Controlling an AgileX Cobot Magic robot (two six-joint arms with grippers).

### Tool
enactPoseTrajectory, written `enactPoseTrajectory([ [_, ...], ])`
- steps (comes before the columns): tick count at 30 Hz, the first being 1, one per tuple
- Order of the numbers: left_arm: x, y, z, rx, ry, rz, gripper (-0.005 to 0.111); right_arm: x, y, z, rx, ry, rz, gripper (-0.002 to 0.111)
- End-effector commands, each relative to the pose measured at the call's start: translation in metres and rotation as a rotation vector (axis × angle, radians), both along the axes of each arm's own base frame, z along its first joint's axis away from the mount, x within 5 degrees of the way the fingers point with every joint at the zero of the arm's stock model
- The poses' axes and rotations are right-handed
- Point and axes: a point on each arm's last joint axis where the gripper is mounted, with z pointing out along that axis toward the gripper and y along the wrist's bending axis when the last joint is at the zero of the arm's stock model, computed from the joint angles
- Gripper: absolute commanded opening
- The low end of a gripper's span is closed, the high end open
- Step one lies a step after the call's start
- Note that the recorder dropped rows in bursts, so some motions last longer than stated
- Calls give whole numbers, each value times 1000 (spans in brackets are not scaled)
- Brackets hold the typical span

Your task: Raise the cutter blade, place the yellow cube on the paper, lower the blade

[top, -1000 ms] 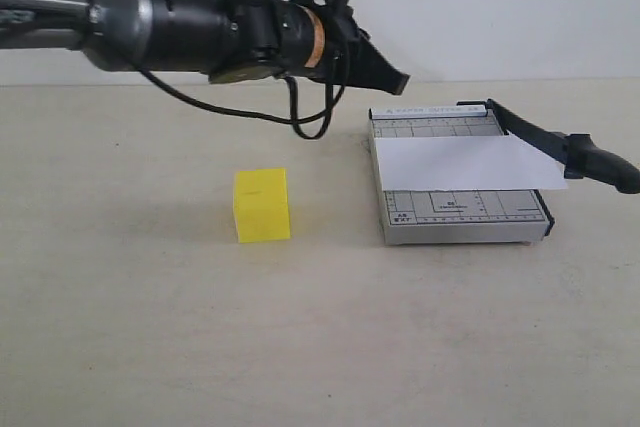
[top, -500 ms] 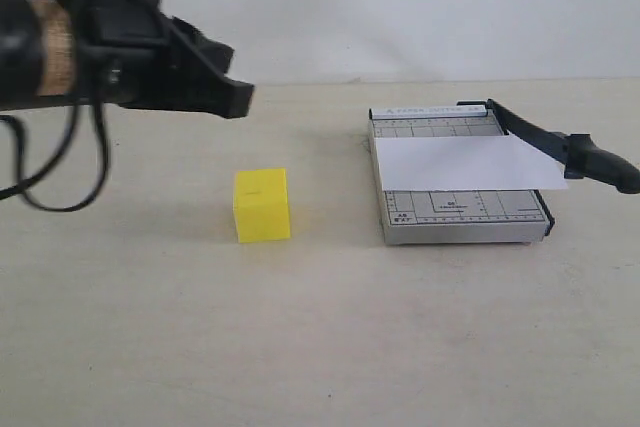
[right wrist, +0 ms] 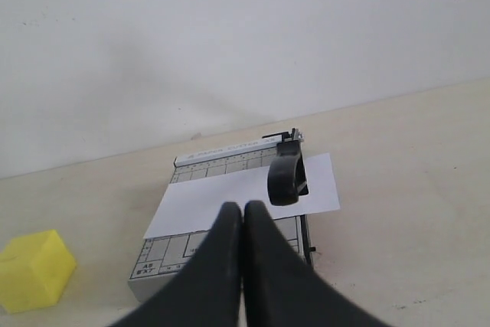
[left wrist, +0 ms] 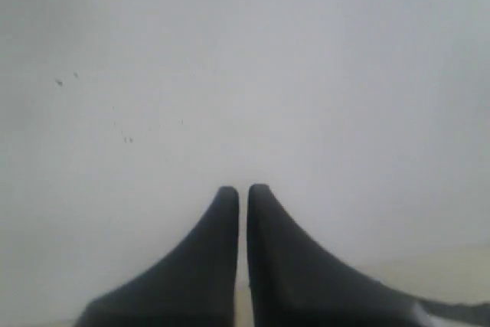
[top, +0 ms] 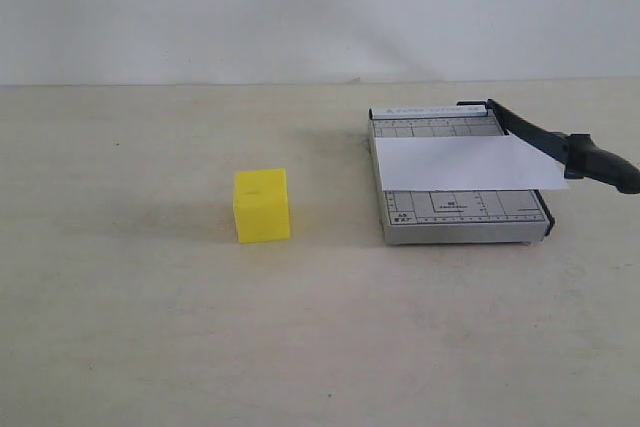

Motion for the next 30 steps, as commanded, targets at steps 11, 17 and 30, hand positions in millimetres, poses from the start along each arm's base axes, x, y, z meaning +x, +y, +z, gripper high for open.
enactPoseTrajectory([
  [11, -31, 33, -47, -156, 235, -1, 4, -1, 0, 1, 0, -11, 1, 0],
  [17, -35, 26, -49, -51, 220, -83, 4, -1, 0, 1, 0, -11, 1, 0],
  [30, -35, -6, -68, 113, -60, -301, 4, -1, 0, 1, 0, -11, 1, 0],
])
